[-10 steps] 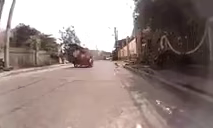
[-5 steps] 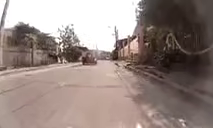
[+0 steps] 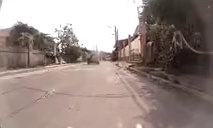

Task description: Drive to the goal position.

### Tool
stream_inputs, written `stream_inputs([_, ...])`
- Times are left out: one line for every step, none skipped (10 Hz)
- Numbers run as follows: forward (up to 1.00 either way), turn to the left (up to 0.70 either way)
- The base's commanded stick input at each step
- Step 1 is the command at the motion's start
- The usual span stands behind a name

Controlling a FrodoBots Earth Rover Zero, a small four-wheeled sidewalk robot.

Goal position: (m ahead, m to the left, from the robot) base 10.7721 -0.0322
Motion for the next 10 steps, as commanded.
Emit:
stream_inputs([1.00, 0.00])
stream_inputs([1.00, 0.00])
stream_inputs([1.00, 0.00])
stream_inputs([1.00, 0.00])
stream_inputs([1.00, 0.00])
stream_inputs([1.00, 0.00])
stream_inputs([1.00, 0.00])
stream_inputs([1.00, 0.00])
stream_inputs([1.00, 0.00])
stream_inputs([1.00, 0.00])
